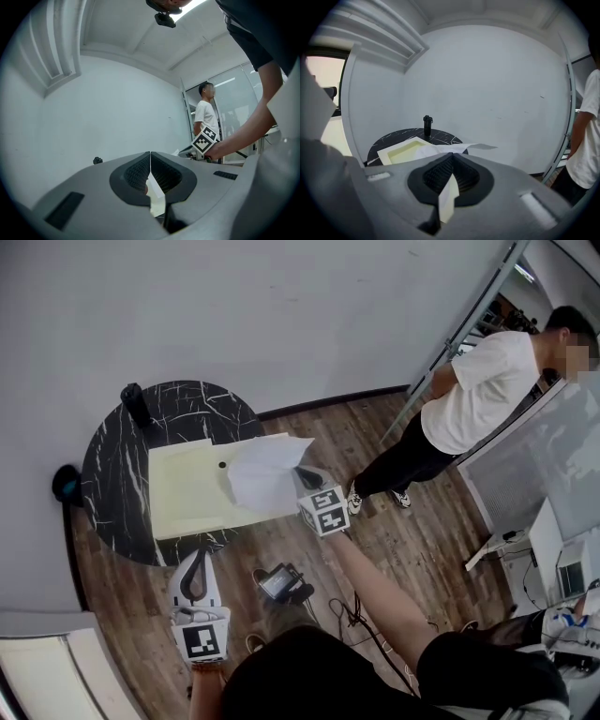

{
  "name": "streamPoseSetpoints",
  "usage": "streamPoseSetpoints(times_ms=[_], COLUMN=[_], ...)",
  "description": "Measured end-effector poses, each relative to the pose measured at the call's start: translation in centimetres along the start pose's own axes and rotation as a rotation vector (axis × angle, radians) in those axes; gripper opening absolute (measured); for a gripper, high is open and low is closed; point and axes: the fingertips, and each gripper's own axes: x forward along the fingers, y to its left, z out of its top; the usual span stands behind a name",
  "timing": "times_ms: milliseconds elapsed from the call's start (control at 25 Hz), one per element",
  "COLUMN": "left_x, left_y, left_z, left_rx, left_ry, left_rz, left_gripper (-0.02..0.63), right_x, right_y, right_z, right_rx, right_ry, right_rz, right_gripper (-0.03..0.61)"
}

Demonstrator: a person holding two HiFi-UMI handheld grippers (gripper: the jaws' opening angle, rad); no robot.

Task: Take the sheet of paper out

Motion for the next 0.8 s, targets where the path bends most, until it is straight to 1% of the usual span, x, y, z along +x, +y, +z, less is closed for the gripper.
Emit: streamPoseSetpoints(times_ms=[440, 600, 800], left_x=[-2.8, -3.9, -4.9], left_y=[-1.5, -1.7, -1.8], left_z=[2.2, 2.7, 3.3], left_rx=[0.008, 0.027, 0.028], left_ry=[-0.054, -0.066, -0.081], left_rz=[-0.008, -0.012, -0.011], left_gripper=[0.005, 0.005, 0.005], right_x=[-6.2, -8.3, -11.0], right_y=[0.4, 0.9, 1.6], right_z=[4.8, 6.1, 7.8], right_rx=[-0.005, 0.0, 0.005], right_ry=[-0.113, -0.148, -0.191], right_rz=[-0.033, -0.044, -0.058], right_gripper=[-0.003, -0.003, -0.003])
